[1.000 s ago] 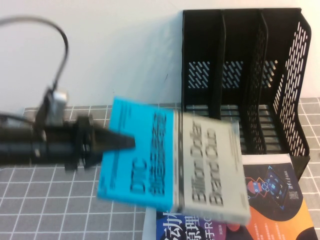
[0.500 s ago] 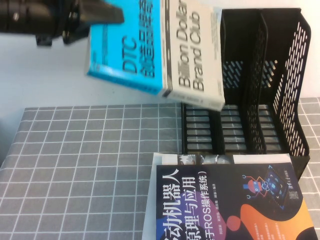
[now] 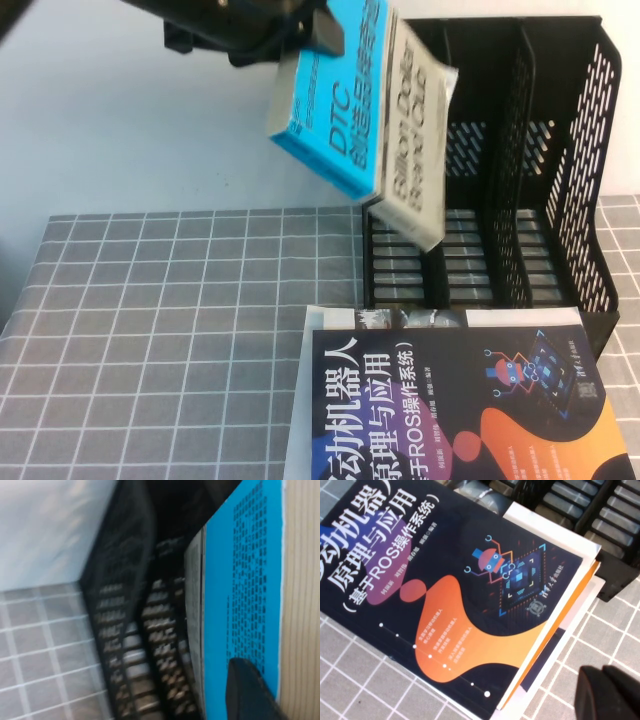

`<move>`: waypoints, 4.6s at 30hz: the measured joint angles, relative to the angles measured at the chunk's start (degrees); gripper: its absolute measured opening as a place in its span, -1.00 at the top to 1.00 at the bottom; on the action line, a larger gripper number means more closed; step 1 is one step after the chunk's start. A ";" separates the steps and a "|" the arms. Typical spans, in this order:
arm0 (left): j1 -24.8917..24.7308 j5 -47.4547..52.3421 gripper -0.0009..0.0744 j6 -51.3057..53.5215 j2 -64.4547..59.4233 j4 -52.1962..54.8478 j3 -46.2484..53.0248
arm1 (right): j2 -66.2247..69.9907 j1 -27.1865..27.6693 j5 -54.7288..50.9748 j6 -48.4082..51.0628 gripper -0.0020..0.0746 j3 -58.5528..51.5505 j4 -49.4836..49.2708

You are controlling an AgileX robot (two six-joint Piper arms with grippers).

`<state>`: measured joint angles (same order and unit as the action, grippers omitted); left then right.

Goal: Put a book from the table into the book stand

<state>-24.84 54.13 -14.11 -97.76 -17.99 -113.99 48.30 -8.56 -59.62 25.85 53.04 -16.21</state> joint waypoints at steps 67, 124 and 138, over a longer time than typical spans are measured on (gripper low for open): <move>-12.16 -10.12 0.49 -24.04 -11.48 21.60 -0.32 | 0.00 0.00 1.95 -0.13 0.96 0.00 -4.08; -11.90 4.04 0.97 3.16 10.12 26.20 -4.14 | 39.39 -8.93 13.94 67.24 0.96 -6.88 -74.43; -11.80 8.86 0.97 4.21 12.05 26.91 -4.14 | 48.07 -9.30 24.00 75.05 0.96 -1.27 -80.66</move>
<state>-36.64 62.98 -9.90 -85.71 8.92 -118.13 96.37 -17.86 -35.62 100.89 51.78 -96.87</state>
